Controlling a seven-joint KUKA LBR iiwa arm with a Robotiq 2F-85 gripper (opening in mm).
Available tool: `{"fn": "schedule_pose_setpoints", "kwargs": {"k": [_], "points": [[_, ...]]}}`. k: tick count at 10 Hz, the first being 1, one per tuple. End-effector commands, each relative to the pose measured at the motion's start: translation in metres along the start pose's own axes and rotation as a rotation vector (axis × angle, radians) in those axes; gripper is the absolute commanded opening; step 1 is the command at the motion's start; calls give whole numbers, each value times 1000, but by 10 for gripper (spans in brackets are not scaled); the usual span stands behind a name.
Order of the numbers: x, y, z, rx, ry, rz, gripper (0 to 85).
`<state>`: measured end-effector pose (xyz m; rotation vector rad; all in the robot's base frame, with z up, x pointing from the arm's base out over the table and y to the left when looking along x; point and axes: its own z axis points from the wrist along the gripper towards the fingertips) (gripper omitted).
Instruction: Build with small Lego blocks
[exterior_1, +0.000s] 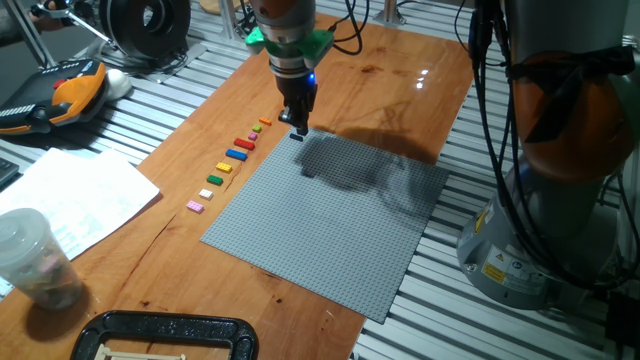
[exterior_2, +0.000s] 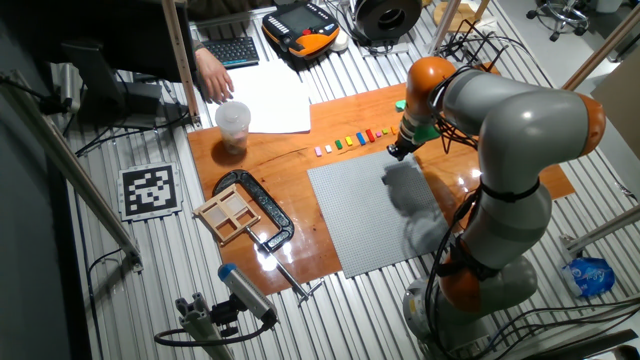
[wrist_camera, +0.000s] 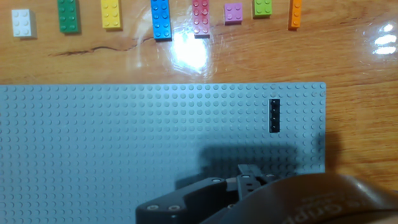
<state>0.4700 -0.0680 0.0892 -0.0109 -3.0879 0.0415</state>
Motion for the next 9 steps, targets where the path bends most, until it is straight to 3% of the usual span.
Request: {"fn": "schedule_pose_setpoints", "kwargs": {"k": [1, 5, 9], "points": [[1, 0, 0, -4, 1, -4, 0], [4, 6, -5, -11, 6, -18, 0], [5, 13, -10, 19, -36, 15, 0]]}}
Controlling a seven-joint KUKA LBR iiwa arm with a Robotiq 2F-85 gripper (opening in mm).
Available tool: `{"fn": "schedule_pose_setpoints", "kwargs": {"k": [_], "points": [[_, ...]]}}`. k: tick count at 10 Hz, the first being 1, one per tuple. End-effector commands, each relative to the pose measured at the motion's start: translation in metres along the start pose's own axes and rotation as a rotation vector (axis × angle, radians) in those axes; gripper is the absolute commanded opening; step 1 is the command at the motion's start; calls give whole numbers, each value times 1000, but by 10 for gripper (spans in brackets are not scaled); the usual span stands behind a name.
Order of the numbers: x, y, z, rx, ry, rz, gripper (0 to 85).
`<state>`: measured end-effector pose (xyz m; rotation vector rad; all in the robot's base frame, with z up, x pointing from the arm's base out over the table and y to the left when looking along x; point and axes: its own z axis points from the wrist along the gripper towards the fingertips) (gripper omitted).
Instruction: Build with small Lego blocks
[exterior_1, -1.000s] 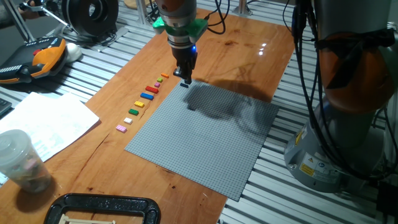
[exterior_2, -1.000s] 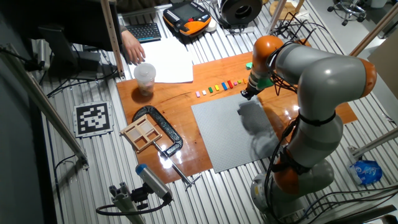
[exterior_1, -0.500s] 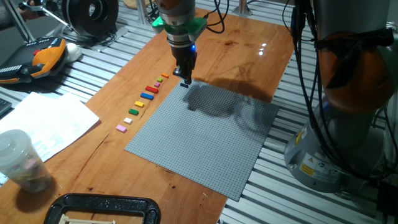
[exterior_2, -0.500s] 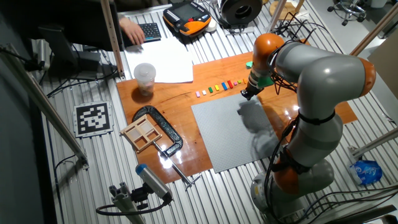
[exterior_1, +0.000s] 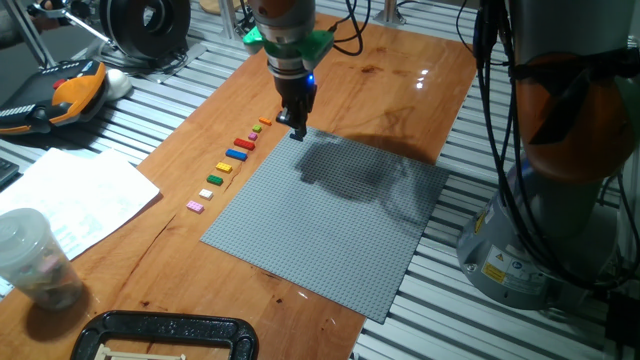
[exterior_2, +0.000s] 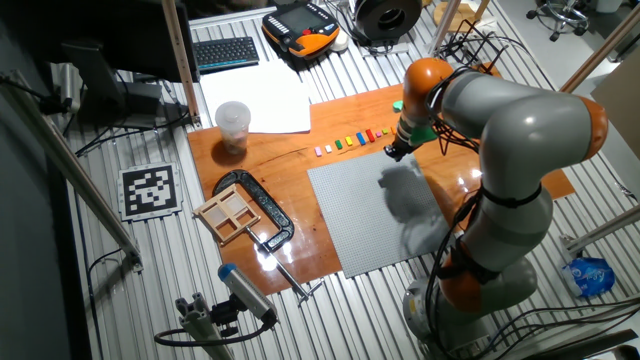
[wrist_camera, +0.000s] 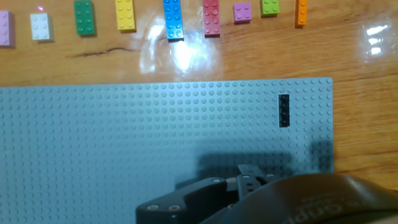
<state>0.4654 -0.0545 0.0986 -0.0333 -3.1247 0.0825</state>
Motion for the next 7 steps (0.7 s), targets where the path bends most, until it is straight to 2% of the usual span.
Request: {"fn": "schedule_pose_setpoints", "kwargs": {"k": [1, 4, 7], "points": [[0, 1, 0, 9, -5, -3, 0], [-1, 1, 1, 7, -14, -12, 0], [0, 1, 2, 9, -3, -6, 0]]}}
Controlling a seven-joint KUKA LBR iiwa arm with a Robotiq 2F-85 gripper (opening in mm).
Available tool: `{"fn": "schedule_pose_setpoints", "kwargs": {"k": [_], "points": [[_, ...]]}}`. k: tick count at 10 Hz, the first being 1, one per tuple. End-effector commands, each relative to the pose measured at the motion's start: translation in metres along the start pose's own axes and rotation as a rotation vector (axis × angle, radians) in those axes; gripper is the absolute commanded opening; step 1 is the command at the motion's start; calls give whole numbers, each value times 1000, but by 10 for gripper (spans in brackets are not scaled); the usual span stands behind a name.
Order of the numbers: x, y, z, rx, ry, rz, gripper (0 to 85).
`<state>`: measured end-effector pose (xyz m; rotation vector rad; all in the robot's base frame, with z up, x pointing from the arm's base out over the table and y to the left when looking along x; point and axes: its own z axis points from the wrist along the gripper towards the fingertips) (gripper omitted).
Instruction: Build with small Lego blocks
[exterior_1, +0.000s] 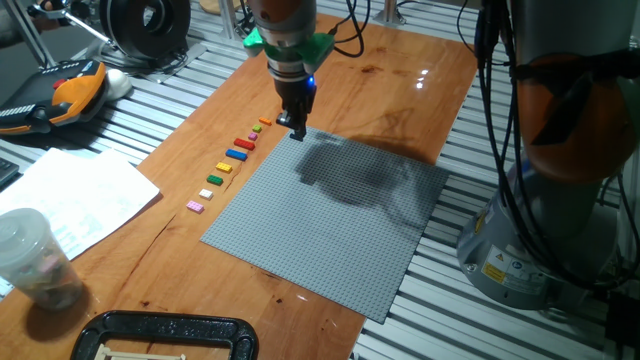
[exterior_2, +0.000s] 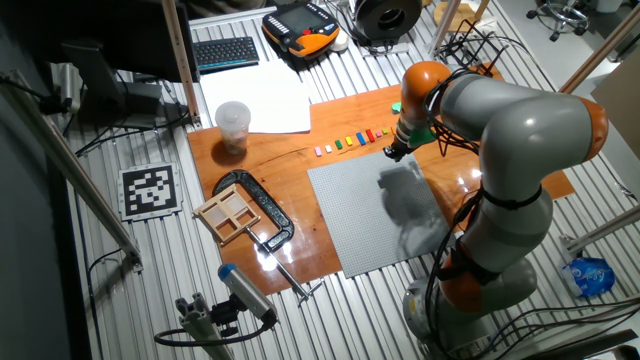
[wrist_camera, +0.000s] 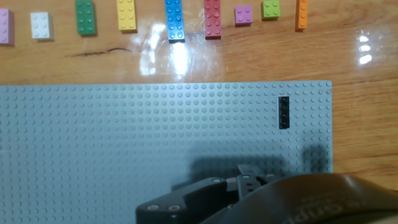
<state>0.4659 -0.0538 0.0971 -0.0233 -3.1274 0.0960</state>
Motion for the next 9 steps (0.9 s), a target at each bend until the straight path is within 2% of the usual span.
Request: {"fn": "schedule_pose_setpoints", "kwargs": {"k": [1, 2, 9], "points": [[0, 0, 0, 0, 5, 3, 0], [0, 0, 0, -9, 13, 6, 0], [1, 2, -1, -9, 25, 8, 0]]}}
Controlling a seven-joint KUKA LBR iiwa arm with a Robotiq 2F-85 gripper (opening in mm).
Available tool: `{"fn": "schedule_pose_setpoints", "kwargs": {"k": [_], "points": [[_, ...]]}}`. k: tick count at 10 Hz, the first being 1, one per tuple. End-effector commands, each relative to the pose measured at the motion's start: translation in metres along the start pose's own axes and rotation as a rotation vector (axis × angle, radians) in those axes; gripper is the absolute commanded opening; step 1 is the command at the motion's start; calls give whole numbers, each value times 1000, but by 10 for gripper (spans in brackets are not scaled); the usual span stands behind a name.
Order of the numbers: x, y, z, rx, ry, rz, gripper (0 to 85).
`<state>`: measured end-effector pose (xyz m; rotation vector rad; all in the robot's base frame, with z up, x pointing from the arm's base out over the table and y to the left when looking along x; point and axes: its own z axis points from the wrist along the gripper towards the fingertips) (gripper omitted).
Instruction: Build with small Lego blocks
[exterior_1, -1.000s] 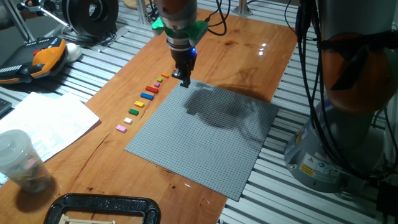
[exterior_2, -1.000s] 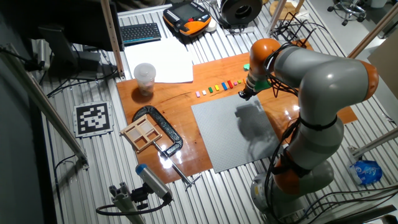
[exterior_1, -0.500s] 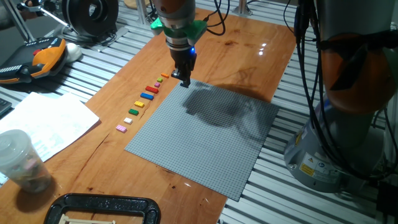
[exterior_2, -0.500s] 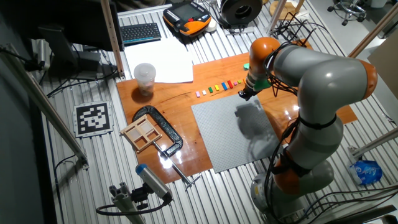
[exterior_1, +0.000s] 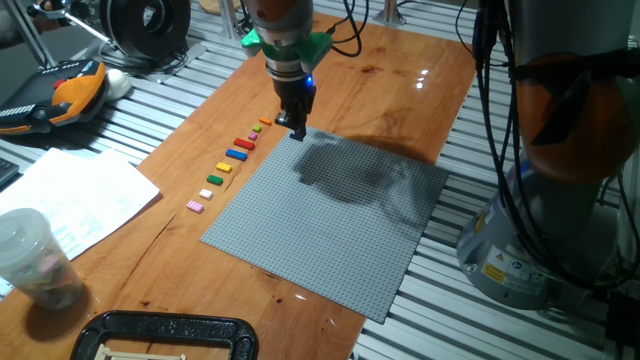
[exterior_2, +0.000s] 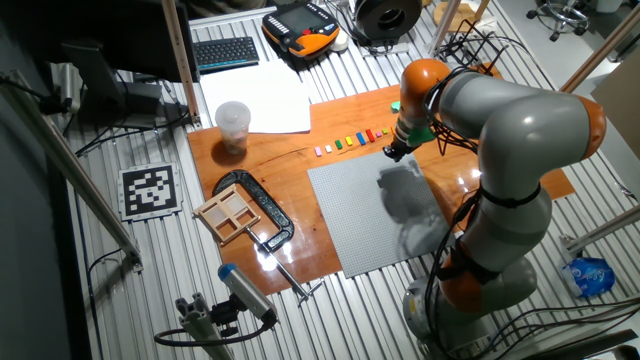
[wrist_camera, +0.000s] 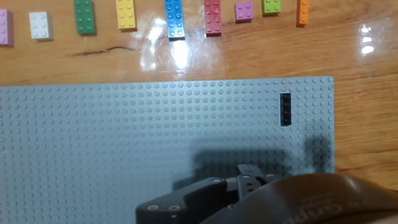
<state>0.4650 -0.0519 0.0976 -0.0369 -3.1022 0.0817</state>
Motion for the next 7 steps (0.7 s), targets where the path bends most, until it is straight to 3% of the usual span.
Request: {"fn": "schedule_pose_setpoints", "kwargs": {"k": [1, 7], "points": [[0, 0, 0, 0, 1, 0, 0], [0, 0, 1, -1, 14, 4, 0]]}}
